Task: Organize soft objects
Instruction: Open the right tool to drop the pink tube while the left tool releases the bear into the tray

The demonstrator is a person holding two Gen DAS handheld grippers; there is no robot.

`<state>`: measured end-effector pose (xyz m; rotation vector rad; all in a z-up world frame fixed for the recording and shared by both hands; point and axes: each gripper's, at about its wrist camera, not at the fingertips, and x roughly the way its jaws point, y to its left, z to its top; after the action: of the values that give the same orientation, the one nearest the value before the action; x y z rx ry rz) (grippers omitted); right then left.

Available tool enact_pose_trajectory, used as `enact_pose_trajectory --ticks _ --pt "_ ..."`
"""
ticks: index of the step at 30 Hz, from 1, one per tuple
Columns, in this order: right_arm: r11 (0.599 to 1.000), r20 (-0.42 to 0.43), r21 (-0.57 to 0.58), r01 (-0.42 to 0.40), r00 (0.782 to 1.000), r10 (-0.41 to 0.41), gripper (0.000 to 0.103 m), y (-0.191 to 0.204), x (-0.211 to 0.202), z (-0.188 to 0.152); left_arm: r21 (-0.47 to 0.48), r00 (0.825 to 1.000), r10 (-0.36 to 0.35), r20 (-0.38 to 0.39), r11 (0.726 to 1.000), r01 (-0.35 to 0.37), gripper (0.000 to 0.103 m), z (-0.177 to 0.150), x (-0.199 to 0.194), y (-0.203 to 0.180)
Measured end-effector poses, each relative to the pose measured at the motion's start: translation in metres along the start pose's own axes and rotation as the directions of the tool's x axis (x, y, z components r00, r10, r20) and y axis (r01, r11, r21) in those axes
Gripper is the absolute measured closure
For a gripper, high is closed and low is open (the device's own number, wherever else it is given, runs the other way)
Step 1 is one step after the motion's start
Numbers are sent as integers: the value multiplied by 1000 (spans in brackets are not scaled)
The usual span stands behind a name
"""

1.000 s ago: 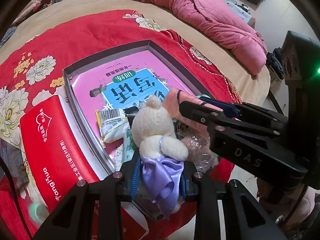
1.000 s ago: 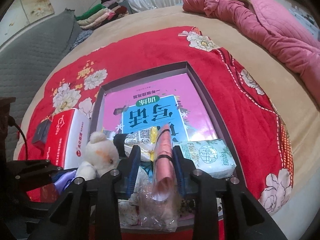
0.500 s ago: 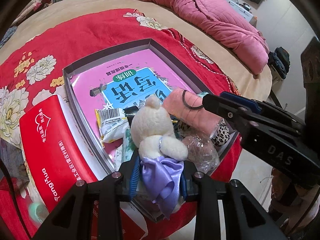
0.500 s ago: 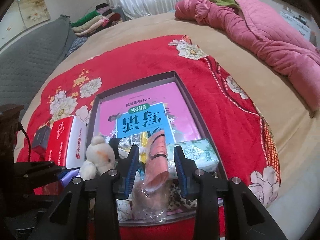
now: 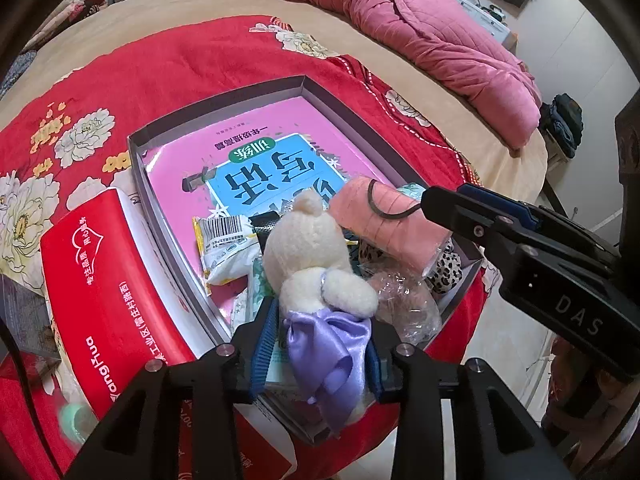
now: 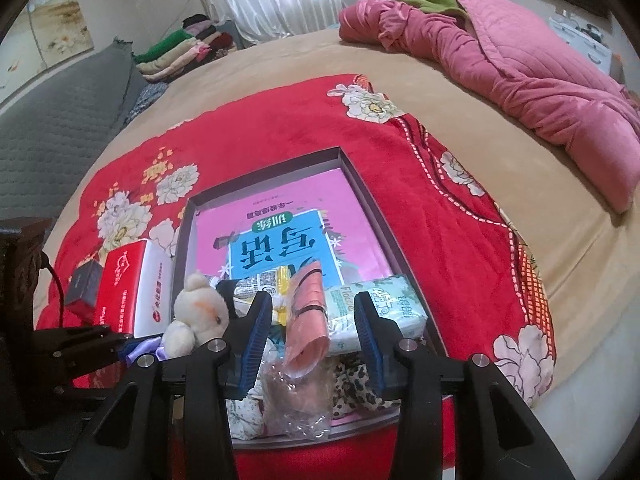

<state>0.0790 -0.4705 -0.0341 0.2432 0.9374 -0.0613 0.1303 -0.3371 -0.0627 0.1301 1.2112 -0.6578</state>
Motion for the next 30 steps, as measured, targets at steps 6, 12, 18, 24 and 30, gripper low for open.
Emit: enact_pose_trajectory --ticks 6,12,18,24,30 --pt "1000 6 11 13 1000 -13 59 -4 -2 1 -7 1000 -5 4 1000 5 56 1 0 1" --pt "1000 11 17 15 1000 -15 59 -4 -4 0 -4 1000 -2 5 1000 2 53 1 -1 -1" --pt "999 19 27 21 1000 -21 59 -6 -7 1 -7 1000 -4 21 1000 4 49 2 -4 -1" --pt "999 23 29 27 999 -27 58 -7 -9 1 -5 999 -6 31 1000 6 40 2 -8 -1" --pt "999 29 26 37 999 -38 43 -7 -13 0 -1 999 6 38 1000 -6 39 0 -13 -2"
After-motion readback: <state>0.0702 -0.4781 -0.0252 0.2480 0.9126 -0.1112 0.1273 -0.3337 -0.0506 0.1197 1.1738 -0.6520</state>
